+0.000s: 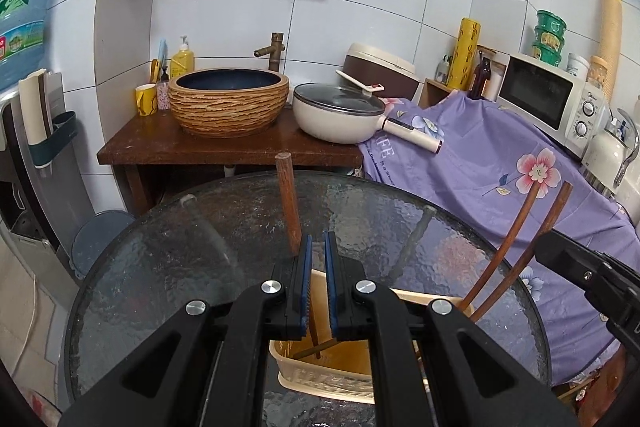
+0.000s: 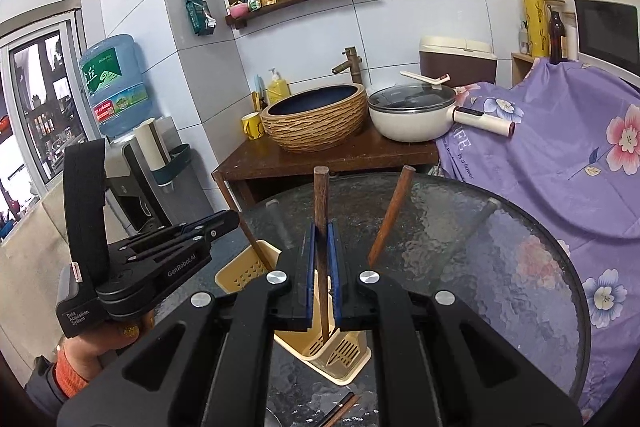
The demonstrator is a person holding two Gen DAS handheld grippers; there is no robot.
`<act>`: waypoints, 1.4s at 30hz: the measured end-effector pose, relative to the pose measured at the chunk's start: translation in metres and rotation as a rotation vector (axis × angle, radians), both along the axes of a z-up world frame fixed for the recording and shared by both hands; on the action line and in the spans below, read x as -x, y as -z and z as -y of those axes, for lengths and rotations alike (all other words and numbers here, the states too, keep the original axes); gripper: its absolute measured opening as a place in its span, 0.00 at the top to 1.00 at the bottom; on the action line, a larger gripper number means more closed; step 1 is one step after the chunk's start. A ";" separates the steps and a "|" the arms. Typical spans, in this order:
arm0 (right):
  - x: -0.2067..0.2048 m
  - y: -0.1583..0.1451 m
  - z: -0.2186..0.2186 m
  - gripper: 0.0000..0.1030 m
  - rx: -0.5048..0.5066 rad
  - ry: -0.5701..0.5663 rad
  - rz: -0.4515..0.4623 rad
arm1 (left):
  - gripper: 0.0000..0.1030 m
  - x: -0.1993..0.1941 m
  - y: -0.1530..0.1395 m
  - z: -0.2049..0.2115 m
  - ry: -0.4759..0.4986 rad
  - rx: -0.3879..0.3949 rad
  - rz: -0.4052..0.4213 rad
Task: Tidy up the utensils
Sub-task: 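Withdraw both tools from the basket toward the remaining spoons and chopsticks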
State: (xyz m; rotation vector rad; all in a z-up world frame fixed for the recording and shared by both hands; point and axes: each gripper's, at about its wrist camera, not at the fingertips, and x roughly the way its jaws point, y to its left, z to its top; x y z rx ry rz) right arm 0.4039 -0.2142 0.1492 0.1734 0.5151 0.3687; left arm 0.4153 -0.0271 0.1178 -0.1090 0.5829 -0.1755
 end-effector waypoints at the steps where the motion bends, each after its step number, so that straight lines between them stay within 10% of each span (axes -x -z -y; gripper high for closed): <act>1: 0.000 0.000 0.000 0.93 -0.001 0.004 0.004 | 0.94 0.001 0.000 -0.001 0.003 0.007 -0.001; 4: 0.003 -0.002 0.001 0.90 -0.006 0.003 0.027 | 0.91 0.005 -0.004 -0.002 0.019 0.024 0.009; 8: 0.020 -0.006 0.006 0.44 -0.006 0.026 0.094 | 0.55 0.027 -0.014 -0.007 0.026 0.038 0.065; 14: 0.055 0.007 0.016 0.44 0.012 0.053 0.094 | 0.07 0.072 -0.009 -0.024 0.000 0.089 0.105; 27: 0.104 0.152 -0.027 0.44 0.226 -0.074 -0.217 | 0.18 0.145 0.114 -0.049 0.011 -0.050 -0.191; 42: 0.107 0.197 -0.029 0.44 0.279 0.002 -0.318 | 0.34 0.187 0.155 -0.010 0.101 -0.143 -0.241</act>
